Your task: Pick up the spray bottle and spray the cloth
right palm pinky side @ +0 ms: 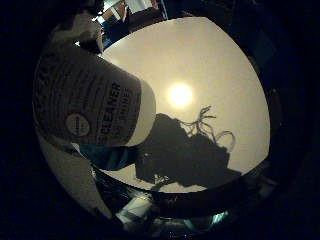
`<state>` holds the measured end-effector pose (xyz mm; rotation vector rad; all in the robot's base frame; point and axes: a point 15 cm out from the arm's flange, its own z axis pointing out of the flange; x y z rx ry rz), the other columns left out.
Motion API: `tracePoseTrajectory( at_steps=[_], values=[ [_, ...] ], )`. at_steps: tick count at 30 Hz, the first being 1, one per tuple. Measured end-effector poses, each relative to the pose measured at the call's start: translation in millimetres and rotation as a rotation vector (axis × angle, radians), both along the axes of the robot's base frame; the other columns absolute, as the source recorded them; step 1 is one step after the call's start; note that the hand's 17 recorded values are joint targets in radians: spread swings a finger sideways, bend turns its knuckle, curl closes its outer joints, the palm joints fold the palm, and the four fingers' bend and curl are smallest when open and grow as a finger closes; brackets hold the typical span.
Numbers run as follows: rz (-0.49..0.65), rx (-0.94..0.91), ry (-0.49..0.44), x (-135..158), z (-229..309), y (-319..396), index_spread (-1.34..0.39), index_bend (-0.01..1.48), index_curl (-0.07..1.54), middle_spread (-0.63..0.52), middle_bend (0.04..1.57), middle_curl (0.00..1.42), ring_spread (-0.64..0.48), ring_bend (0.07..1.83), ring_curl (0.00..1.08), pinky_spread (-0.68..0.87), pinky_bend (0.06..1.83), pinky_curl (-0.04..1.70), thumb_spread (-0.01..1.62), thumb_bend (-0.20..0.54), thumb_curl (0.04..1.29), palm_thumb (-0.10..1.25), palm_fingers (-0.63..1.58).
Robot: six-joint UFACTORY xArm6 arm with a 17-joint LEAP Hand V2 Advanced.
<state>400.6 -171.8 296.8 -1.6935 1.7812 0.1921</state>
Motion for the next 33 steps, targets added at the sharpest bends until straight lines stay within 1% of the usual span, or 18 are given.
tracePoseTrajectory(
  at_steps=[4,9,18,20,24,29,31,33],
  values=[
    [0.038,-0.08,0.029,0,4,10,-0.2,1.21,0.81,-0.11,1.4,0.73,-0.23,1.32,0.83,-0.19,1.4,0.8,1.06,-0.012,0.59,1.07,1.14],
    [0.071,-0.224,0.036,4,21,19,-0.19,1.22,0.8,-0.11,1.4,0.72,-0.23,1.31,0.83,-0.2,1.38,0.81,1.06,-0.013,0.6,1.08,1.14],
    [0.113,-0.383,0.075,0,48,66,-0.19,1.22,0.79,-0.11,1.41,0.72,-0.23,1.31,0.83,-0.2,1.37,0.84,1.06,-0.013,0.59,1.07,1.14],
    [0.108,-0.418,0.087,-7,43,76,-0.19,1.22,0.79,-0.11,1.41,0.72,-0.23,1.31,0.83,-0.2,1.36,0.84,1.07,-0.013,0.59,1.06,1.14],
    [0.108,-0.526,0.068,-18,35,93,-0.19,1.22,0.79,-0.11,1.41,0.72,-0.23,1.31,0.83,-0.2,1.36,0.85,1.08,-0.013,0.59,1.06,1.14],
    [0.175,-0.621,0.102,-38,4,125,-0.19,1.23,0.79,-0.11,1.41,0.71,-0.23,1.32,0.83,-0.2,1.36,0.85,1.08,-0.013,0.6,1.06,1.14],
    [0.203,-0.653,0.108,-41,-1,136,-0.19,1.22,0.79,-0.11,1.41,0.71,-0.23,1.32,0.83,-0.2,1.36,0.85,1.08,-0.013,0.6,1.06,1.14],
    [0.208,-0.688,0.105,-40,-3,139,-0.19,1.22,0.79,-0.11,1.41,0.71,-0.23,1.33,0.83,-0.2,1.36,0.85,1.08,-0.013,0.6,1.06,1.14]
  ],
)
